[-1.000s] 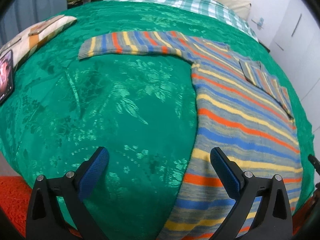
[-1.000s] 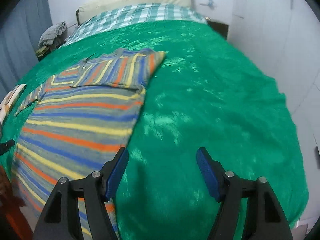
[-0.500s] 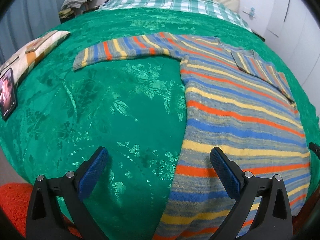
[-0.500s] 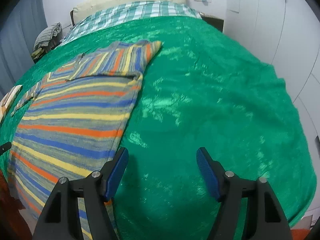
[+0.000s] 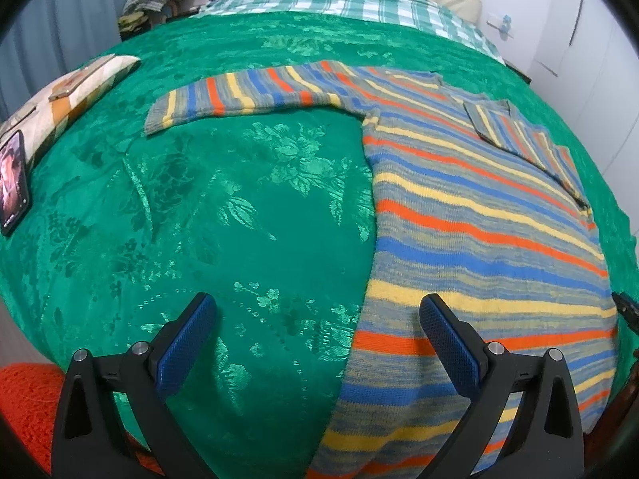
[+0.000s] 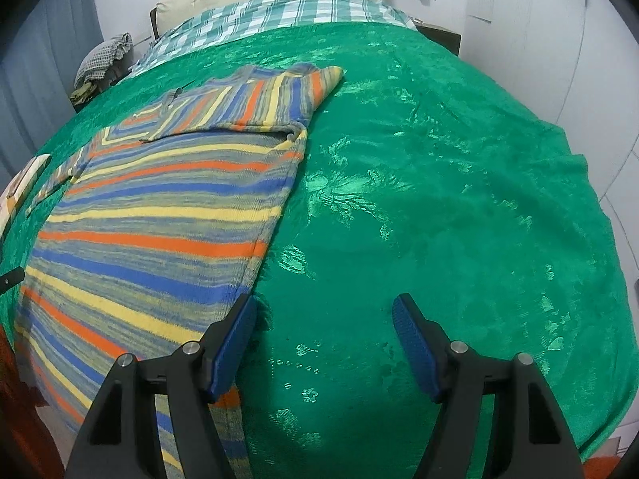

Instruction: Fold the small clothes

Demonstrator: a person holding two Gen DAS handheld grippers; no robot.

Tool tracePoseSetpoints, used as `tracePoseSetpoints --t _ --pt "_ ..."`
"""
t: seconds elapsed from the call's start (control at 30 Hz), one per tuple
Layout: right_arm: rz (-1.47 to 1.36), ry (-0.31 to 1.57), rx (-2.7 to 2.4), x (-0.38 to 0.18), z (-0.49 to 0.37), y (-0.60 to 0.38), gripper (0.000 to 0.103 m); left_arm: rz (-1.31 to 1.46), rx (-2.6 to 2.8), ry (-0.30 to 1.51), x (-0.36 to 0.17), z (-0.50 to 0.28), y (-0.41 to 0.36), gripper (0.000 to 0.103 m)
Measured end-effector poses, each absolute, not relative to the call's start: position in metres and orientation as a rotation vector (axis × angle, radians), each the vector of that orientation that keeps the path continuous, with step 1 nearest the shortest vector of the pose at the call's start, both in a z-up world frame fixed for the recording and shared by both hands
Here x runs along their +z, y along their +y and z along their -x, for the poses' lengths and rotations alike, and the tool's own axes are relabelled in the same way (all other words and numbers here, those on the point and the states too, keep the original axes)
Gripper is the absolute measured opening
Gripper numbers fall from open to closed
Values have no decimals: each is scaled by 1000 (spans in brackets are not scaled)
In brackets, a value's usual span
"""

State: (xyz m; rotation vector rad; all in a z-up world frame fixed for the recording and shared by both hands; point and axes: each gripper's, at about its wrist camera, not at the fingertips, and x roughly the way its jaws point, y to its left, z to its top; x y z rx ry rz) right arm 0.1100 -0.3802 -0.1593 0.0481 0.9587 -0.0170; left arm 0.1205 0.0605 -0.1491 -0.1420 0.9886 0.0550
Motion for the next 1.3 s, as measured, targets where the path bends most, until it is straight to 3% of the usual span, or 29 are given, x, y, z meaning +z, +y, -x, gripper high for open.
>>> tracePoseSetpoints --t 0.43,0.57,0.77,0.93,1.0,1.1,1.13,1.17,1.2,1.3 --pt "-68 969 -15 -165 -113 -380 77 139 43 1007 -153 -123 57 102" --pt "-82 972 -15 -167 -114 -381 78 270 -1 1019 -145 -126 77 102" --pt "-81 972 -9 -167 -116 -382 78 505 113 947 -127 -181 184 102" --pt "-72 973 -9 -169 -117 -379 80 561 239 1009 -144 -263 274 99" --pt "-62 972 -13 -170 -117 -378 82 542 250 1070 -156 -290 285 92" --pt "-51 969 -16 -171 -118 -376 83 529 195 1123 -168 -312 282 65" --pt "-50 968 -16 -172 -118 -375 83 517 177 1126 -170 -318 278 30" --pt "-46 968 -18 -172 -118 -375 84 487 186 1129 -169 -322 274 7" --pt "-43 969 -17 -173 -118 -374 85 465 207 1120 -163 -324 271 0" --pt "-48 972 -15 -172 -119 -375 85 373 205 1047 -124 -335 255 1"
